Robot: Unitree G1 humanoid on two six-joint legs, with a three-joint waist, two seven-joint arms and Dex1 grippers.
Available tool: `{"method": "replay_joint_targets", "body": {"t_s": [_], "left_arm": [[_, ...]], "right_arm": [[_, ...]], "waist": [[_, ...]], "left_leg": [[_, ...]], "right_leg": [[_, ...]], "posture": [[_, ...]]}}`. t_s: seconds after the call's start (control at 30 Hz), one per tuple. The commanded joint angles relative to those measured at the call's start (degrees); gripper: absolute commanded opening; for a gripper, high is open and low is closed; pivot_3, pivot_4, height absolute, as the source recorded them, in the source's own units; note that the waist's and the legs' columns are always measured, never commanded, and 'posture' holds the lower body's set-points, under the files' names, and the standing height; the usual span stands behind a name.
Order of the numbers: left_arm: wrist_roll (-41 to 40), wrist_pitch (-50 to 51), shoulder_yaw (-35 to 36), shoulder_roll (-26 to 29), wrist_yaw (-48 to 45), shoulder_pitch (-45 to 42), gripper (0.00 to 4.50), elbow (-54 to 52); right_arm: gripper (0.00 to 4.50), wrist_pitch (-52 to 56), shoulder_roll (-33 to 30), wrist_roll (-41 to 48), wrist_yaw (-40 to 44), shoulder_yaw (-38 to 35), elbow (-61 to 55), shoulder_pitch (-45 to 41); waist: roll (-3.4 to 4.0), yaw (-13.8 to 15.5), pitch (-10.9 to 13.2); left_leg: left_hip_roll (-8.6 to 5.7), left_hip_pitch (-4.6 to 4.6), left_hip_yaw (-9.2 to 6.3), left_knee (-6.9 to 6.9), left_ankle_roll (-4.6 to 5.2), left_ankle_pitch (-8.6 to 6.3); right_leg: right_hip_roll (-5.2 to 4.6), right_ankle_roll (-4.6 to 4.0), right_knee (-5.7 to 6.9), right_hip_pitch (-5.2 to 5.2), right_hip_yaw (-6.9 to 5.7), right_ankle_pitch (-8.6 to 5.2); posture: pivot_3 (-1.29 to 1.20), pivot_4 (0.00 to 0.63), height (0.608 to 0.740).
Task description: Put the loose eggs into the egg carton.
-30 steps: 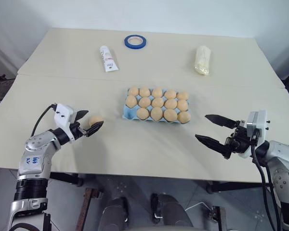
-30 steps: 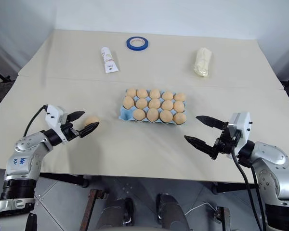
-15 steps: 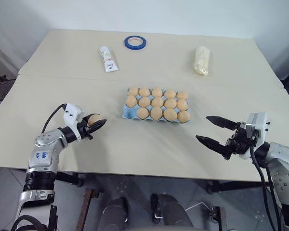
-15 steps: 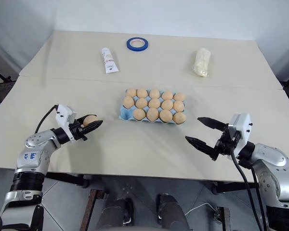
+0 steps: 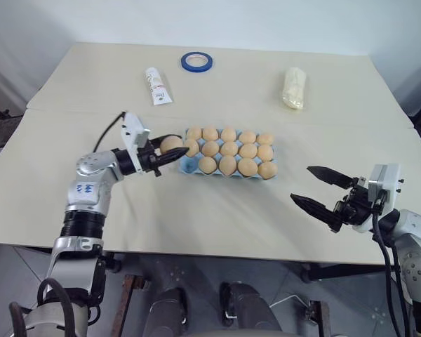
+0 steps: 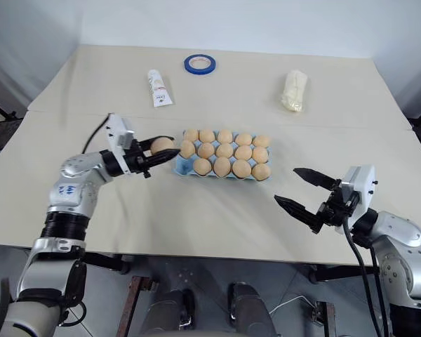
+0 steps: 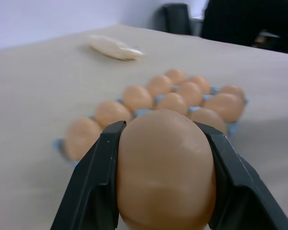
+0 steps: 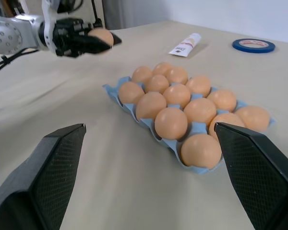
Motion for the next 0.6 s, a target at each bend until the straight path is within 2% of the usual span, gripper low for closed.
{"method": "replay_joint_targets", "body": {"t_s": [0.03, 0.17, 0.23, 0.47, 0.6], "left_arm": [[1.6, -3.6, -0.7, -0.5, -2.3, -4.0, 1.73, 5.2], [3.6, -6.3, -1.1, -1.3, -1.8, -7.4, 1.73, 12.3], [4.0, -6.8, -1.0, -1.9, -1.9, -8.3, 2.44, 14.0], [4.1, -6.6, -0.4, -2.4, -2.5, -8.9, 4.48, 14.8], [3.6, -6.3, 0.1, -2.3, -2.0, -8.6, 4.48, 13.4]], "right_arm": [[4.50, -1.1, 0.4, 0.0, -1.4, -1.6, -3.1, 1.4], [4.50, -1.2, 0.7, 0.2, -2.7, -2.3, -4.6, 3.7], [4.50, -1.3, 0.7, 0.1, -3.3, -2.4, -5.2, 4.7], [4.50, -1.4, 0.3, 0.2, -3.8, -2.1, -5.4, 5.3], [4.50, -1.2, -0.2, -0.1, -3.2, -1.2, -4.4, 3.8]], "waist": [[0.00, 0.0, 0.0], [0.00, 0.0, 0.0], [0.00, 0.1, 0.0], [0.00, 0.0, 0.0], [0.00, 0.0, 0.0]], "left_leg": [[-0.01, 0.00, 0.00, 0.01, 0.01, 0.00], [-0.02, 0.01, 0.02, 0.00, 0.02, 0.00], [-0.02, -0.01, 0.00, 0.00, 0.02, 0.00], [-0.01, 0.00, 0.00, 0.01, 0.02, 0.00], [-0.02, 0.00, 0.00, 0.02, 0.01, 0.00]], "right_leg": [[-0.01, 0.00, 0.01, 0.01, 0.00, 0.00], [-0.01, 0.01, 0.01, 0.00, 0.03, 0.00], [-0.01, 0.01, 0.01, 0.00, 0.02, 0.00], [-0.01, 0.02, 0.02, 0.00, 0.02, 0.00], [-0.01, 0.02, 0.03, 0.00, 0.02, 0.00]], "posture": [[0.00, 0.150, 0.740], [0.00, 0.150, 0.740], [0.00, 0.150, 0.740], [0.00, 0.150, 0.740], [0.00, 0.150, 0.740]]}}
